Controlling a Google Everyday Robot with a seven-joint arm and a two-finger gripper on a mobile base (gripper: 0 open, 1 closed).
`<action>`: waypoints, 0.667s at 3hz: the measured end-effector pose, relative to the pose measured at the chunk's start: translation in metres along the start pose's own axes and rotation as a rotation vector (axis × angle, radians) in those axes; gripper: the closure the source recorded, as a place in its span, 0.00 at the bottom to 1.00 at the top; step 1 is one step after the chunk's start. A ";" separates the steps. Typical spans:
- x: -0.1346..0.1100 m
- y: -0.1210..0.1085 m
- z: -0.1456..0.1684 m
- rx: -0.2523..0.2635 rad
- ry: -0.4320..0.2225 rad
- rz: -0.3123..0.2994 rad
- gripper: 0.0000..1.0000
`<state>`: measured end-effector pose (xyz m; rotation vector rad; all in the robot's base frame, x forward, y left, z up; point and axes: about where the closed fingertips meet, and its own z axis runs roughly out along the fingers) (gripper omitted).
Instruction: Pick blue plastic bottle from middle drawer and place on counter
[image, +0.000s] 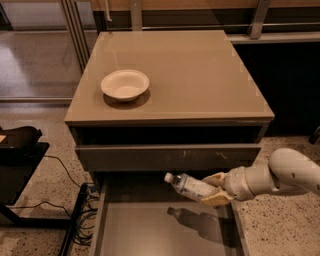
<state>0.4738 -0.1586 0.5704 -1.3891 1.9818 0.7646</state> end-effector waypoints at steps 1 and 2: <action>-0.038 -0.001 -0.051 0.055 0.023 -0.079 1.00; -0.067 0.003 -0.093 0.143 0.045 -0.130 1.00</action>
Offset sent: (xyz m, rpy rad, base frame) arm 0.0001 -0.0492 0.1738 -0.1714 -0.2817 -0.0701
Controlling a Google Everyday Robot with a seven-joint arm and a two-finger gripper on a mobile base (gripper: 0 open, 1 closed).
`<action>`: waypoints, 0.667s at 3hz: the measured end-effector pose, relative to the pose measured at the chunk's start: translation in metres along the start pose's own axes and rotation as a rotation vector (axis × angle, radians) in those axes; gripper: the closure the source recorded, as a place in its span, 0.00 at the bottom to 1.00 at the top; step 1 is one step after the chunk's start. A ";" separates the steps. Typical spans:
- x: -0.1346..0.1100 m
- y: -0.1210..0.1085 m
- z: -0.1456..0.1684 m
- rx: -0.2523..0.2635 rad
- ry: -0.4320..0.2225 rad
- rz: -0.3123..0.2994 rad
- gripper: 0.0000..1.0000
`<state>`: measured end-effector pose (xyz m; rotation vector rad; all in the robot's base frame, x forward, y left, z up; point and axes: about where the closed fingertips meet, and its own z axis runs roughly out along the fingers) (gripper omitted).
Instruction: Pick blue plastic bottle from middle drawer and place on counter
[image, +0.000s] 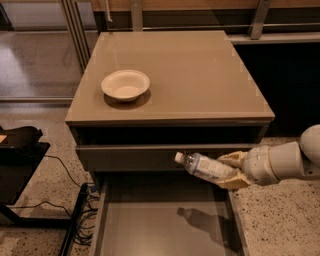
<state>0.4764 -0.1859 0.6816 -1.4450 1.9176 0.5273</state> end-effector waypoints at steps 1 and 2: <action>-0.033 -0.018 -0.049 0.080 0.031 -0.055 1.00; -0.033 -0.018 -0.049 0.080 0.031 -0.055 1.00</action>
Offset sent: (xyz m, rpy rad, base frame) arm 0.0070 -0.0138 0.0474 -0.0474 -0.0632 -0.0185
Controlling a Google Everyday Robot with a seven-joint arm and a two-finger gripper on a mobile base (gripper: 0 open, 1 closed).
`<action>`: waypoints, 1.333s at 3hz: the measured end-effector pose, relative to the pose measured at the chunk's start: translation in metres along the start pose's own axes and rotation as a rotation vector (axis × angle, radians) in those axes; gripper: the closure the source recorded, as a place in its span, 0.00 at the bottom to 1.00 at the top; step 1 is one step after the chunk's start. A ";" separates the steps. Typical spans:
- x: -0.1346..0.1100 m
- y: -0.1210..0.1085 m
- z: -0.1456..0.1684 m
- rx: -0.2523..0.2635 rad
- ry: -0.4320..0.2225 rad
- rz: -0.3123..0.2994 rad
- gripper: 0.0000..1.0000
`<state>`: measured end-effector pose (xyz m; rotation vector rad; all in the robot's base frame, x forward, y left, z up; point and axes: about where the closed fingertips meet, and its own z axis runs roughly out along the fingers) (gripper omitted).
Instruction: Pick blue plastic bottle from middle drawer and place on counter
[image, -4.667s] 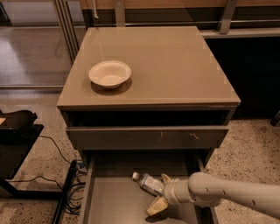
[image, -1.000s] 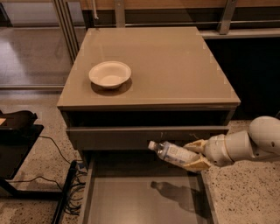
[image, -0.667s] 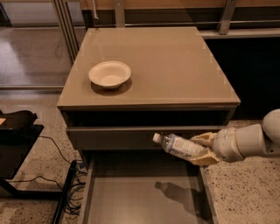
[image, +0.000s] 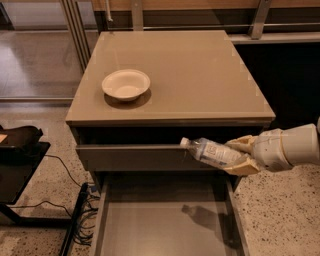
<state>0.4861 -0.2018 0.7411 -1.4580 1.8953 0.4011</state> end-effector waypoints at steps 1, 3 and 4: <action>-0.004 -0.005 0.000 -0.001 0.028 -0.019 1.00; -0.061 -0.042 -0.058 0.077 0.066 -0.163 1.00; -0.091 -0.061 -0.087 0.120 0.037 -0.219 1.00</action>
Offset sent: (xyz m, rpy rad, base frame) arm 0.0265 -0.0092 0.0859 -0.1494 -0.1401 0.0410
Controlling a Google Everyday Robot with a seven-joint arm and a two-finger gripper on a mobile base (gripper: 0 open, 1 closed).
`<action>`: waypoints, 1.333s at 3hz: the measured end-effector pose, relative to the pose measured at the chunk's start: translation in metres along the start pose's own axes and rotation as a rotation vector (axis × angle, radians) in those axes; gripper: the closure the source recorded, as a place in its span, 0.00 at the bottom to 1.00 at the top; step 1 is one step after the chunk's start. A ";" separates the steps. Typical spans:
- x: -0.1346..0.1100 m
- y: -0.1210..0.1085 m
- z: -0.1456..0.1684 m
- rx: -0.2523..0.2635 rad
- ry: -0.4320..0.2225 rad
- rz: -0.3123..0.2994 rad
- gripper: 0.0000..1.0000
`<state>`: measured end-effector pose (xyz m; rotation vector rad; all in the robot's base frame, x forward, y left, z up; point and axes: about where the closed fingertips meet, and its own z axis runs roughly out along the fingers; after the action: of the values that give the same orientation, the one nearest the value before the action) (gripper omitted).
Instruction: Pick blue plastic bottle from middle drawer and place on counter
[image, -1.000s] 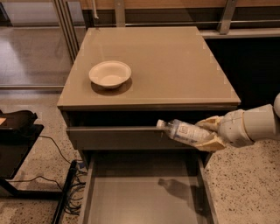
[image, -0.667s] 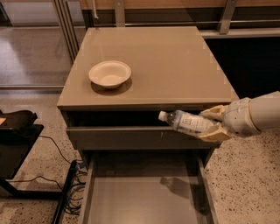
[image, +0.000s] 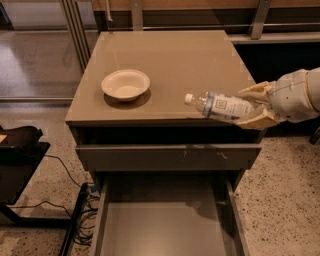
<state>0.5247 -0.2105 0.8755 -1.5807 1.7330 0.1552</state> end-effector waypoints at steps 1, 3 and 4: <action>-0.013 -0.026 -0.006 0.050 -0.031 -0.025 1.00; -0.028 -0.094 0.002 0.115 -0.120 0.006 1.00; -0.027 -0.112 0.015 0.112 -0.170 0.051 1.00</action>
Offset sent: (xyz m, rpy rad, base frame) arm 0.0987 -0.0055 0.0711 0.1190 -0.1616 -0.0359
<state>0.6292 -0.2057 0.9251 -1.4024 1.6222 0.2076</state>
